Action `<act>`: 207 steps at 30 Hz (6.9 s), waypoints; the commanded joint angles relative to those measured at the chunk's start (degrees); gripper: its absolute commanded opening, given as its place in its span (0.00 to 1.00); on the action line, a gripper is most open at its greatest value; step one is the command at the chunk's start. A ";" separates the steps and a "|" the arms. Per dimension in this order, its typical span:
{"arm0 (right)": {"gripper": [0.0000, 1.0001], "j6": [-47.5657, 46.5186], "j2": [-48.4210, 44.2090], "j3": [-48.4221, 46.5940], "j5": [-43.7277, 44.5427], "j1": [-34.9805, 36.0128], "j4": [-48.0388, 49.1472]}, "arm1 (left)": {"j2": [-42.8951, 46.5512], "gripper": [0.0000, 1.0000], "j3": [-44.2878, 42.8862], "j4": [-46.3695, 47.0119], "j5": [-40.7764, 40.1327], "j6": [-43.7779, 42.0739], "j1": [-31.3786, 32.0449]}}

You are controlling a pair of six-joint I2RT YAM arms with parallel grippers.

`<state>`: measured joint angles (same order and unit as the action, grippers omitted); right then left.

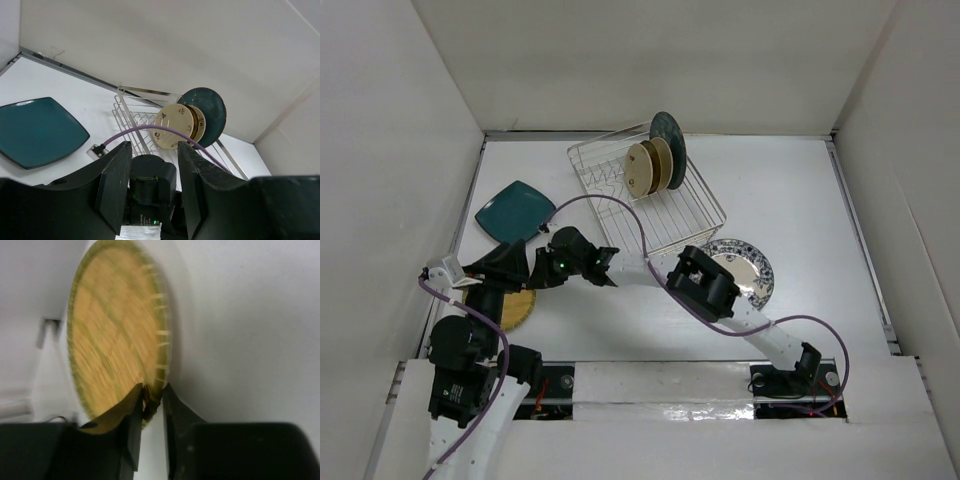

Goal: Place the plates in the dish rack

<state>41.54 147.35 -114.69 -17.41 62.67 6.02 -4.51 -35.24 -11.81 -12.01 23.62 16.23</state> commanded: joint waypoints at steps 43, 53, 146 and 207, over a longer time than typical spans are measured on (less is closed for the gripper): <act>0.00 -27.03 -29.68 2.20 61.43 -21.81 -9.98 | -3.04 0.55 0.26 3.38 1.82 0.11 -0.14; 0.00 -29.94 -24.92 -1.50 60.75 -21.81 -10.50 | -4.54 0.55 0.09 3.20 1.73 -0.15 -0.14; 0.54 -4.10 -74.92 78.75 25.34 -79.45 -17.90 | 9.61 0.18 -0.35 2.50 5.33 -1.29 2.58; 0.27 2.41 -55.68 86.13 2.55 -83.50 8.56 | 3.37 0.18 -0.26 3.02 6.30 -1.56 2.58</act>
<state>46.19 89.91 -30.59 -14.11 -20.38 19.90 -0.89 -35.20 -11.40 -6.22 22.74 18.33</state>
